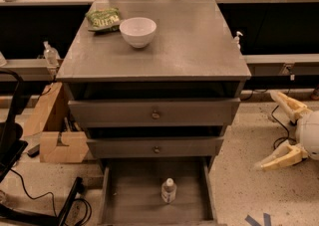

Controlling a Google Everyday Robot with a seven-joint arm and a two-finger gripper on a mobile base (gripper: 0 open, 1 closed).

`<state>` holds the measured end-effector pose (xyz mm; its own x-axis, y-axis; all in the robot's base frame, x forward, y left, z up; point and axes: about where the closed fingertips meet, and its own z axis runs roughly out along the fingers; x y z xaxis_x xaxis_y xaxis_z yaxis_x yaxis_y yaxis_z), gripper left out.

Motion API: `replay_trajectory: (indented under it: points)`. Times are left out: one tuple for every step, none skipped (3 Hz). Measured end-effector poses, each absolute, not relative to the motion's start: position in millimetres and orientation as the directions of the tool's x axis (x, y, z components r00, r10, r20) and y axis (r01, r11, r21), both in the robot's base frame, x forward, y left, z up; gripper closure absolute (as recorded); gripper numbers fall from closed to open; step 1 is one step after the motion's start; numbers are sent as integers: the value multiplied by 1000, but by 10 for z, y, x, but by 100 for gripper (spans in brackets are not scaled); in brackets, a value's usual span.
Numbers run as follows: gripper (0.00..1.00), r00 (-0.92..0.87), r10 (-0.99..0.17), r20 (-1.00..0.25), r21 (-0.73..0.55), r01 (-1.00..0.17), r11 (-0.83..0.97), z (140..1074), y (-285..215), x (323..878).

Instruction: Pick blue plastic bottle from bottom drawer and place on counter

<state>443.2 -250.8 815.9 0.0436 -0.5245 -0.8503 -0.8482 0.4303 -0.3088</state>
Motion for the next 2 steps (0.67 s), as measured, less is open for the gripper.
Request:
replay_trajectory:
  points:
    - [0, 33, -515, -857, -287, -860, 422, 8037, -2452, 4430]
    - [0, 17, -461, -887, -227, -886, 405, 7591, -2378, 4417]
